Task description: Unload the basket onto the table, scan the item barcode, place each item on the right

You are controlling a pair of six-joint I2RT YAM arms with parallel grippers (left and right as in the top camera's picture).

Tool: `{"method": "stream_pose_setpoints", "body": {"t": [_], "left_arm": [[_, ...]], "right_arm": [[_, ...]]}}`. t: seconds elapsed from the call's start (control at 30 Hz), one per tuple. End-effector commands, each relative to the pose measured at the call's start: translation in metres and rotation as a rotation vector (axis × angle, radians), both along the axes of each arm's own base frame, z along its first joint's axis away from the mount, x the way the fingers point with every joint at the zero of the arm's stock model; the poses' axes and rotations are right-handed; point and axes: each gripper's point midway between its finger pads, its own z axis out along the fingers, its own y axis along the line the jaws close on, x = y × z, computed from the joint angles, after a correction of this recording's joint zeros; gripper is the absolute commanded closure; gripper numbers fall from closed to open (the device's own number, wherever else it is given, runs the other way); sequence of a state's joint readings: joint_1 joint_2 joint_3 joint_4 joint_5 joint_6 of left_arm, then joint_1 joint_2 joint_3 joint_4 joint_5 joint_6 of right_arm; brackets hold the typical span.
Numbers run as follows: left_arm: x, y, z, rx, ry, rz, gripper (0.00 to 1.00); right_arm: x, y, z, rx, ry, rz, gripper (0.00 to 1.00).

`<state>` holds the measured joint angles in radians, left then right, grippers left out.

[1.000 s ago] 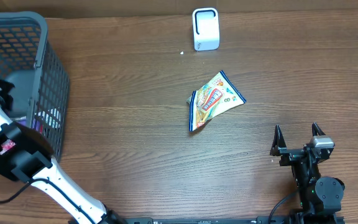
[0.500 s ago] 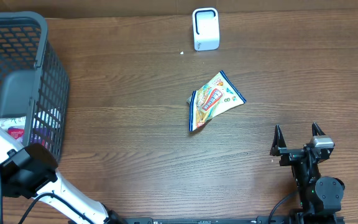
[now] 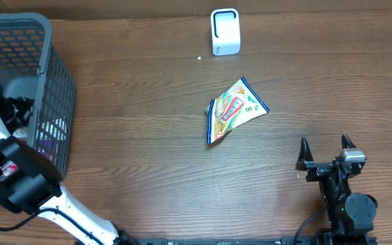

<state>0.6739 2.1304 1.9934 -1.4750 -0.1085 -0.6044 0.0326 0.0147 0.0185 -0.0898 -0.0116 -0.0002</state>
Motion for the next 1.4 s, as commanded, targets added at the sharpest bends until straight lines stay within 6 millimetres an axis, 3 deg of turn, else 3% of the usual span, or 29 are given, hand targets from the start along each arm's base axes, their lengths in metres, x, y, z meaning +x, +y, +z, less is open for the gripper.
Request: {"method": "stream_pose_setpoints", "body": {"t": [0.0,0.33,0.4,0.5,0.63,0.67,0.8,0.93,1.3,1.37], "left_arm": [[-0.008,-0.006,-0.025,-0.023,0.042,0.018,0.0],[-0.03,-0.001,-0.066,0.03,0.14,0.014,0.0],[-0.031,0.0,-0.07,0.034,0.142,0.014,0.1],[-0.032,-0.001,-0.074,0.032,0.143,0.014,0.38],[-0.032,-0.001,-0.074,0.032,0.141,0.013,0.93],[-0.032,-0.001,-0.074,0.032,0.141,0.012,0.96],[-0.03,-0.001,-0.071,0.03,0.134,0.003,0.96],[-0.017,0.001,-0.056,0.016,0.088,-0.049,0.96],[0.013,0.017,0.037,0.091,-0.06,-0.064,0.96],[0.029,0.016,0.056,0.088,-0.148,-0.139,0.96]], "right_arm": [[0.0,-0.001,-0.001,-0.004,-0.008,-0.005,0.0],[0.0,-0.001,-0.001,-0.004,-0.008,-0.005,0.0],[0.0,-0.001,-0.001,-0.004,-0.008,-0.005,0.0],[0.0,-0.001,-0.001,-0.004,-0.008,-0.005,0.0],[0.0,-0.001,-0.001,-0.004,-0.008,-0.005,0.0],[0.0,-0.001,-0.001,-0.004,-0.008,-0.005,0.0],[0.0,-0.001,-0.001,-0.004,-0.008,-0.005,0.0],[0.0,-0.001,-0.001,-0.004,-0.008,-0.005,0.0],[0.0,-0.001,-0.001,-0.004,-0.008,-0.005,0.0],[0.0,-0.001,-0.001,-0.004,-0.008,-0.005,0.0]]}}
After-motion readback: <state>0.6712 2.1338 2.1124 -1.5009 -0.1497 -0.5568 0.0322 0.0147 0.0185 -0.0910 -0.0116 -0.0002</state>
